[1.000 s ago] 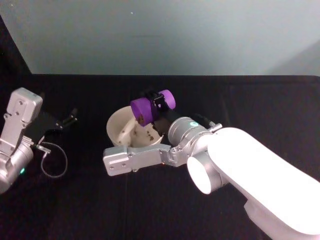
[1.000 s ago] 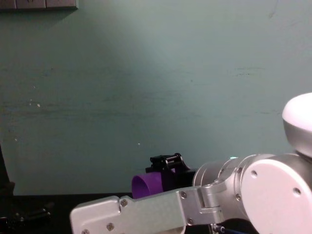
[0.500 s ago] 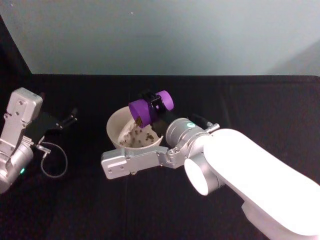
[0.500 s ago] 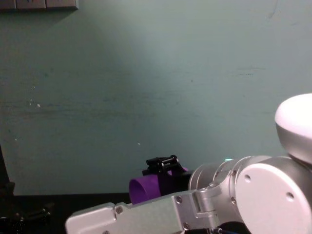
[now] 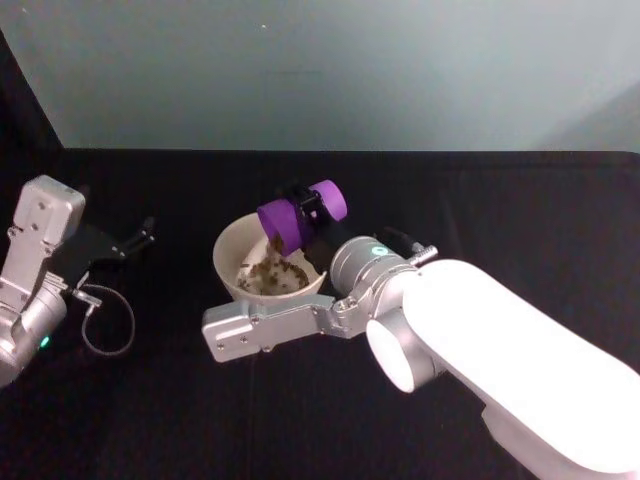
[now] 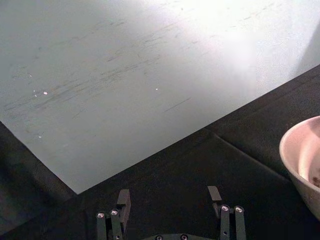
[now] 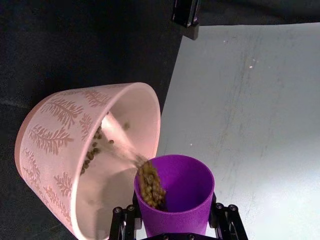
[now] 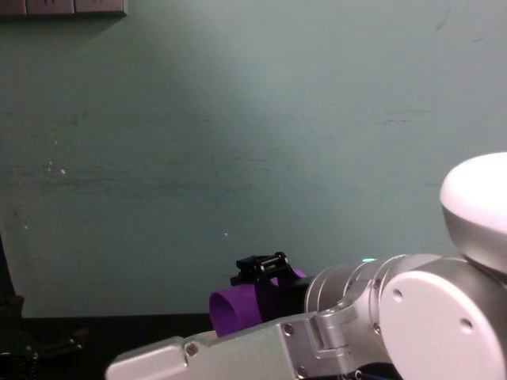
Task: Pick up the cup and pour the mung beans from the cup into the bowl.
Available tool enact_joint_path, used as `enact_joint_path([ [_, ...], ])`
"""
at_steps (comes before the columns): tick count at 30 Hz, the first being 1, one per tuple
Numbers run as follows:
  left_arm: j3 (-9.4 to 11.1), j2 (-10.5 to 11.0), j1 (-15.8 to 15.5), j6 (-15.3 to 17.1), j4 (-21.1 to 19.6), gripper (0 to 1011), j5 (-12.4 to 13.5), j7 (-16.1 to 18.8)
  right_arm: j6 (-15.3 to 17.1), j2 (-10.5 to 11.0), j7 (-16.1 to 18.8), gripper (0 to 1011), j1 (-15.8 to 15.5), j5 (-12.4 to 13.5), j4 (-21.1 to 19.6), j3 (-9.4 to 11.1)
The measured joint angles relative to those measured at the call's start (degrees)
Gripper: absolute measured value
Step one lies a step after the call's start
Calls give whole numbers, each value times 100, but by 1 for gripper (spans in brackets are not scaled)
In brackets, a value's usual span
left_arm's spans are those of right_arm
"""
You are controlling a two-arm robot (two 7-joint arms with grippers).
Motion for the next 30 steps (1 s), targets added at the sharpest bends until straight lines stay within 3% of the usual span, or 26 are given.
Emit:
enact_joint_path([
  [15, 0, 0, 0, 0, 0, 1000, 0, 0, 37, 19, 112, 718, 93, -336, 17, -176],
  [30, 0, 0, 0, 0, 0, 1000, 0, 0, 67, 25, 273, 718, 238, -869, 86, -435],
])
